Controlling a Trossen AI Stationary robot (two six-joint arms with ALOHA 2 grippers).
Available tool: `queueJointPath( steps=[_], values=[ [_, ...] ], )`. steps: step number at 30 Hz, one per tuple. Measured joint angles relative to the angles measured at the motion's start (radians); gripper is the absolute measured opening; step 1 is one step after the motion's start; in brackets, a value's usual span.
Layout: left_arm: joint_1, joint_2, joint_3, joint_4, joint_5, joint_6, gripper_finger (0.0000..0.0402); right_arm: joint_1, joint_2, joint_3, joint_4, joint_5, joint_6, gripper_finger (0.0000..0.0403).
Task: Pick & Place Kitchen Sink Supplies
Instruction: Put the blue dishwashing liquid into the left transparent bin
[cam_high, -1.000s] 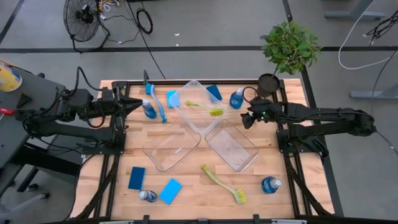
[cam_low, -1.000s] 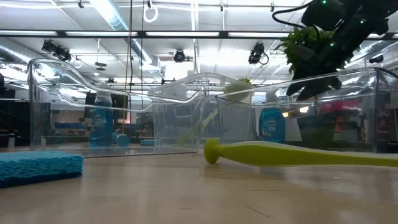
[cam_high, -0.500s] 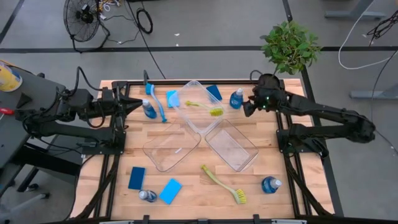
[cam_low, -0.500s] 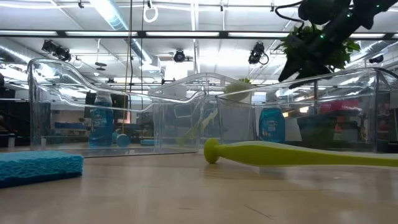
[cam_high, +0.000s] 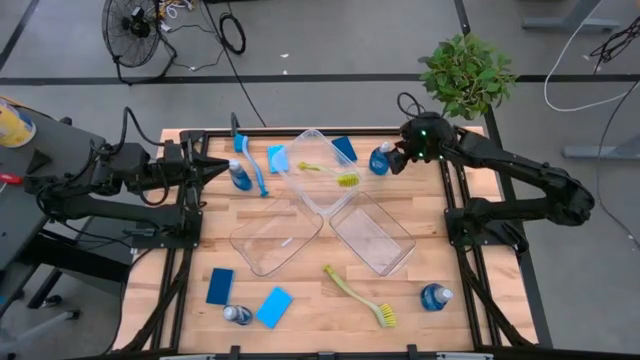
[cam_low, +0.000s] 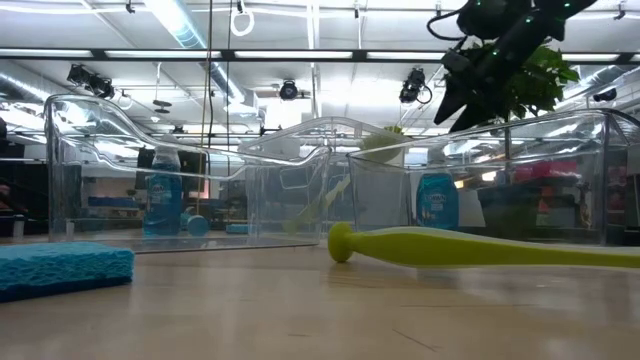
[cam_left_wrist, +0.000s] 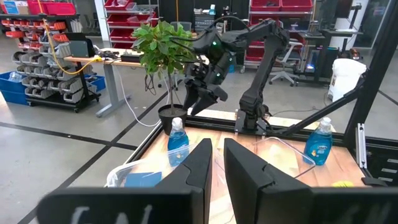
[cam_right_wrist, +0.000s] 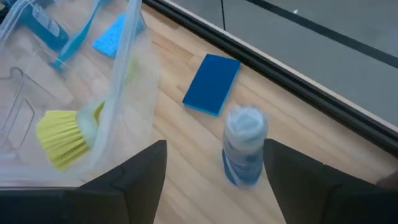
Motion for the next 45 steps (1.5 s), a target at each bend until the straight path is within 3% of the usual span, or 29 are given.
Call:
queueJointPath(
  steps=[19, 38, 45],
  values=[
    [0.0, 0.0, 0.0, 0.0, 0.0, 0.0, 0.0048, -0.05, 0.223, 0.068, -0.014, -0.019, -0.08, 0.0268],
    [0.0, 0.0, 0.0, 0.0, 0.0, 0.0, 0.0048, -0.056, 0.227, 0.068, -0.01, 0.03, -0.091, 0.0268],
    [0.0, 0.0, 0.0, 0.0, 0.0, 0.0, 0.0048, -0.056, 0.227, 0.068, -0.106, 0.006, -0.14, 0.0268]
  ],
)
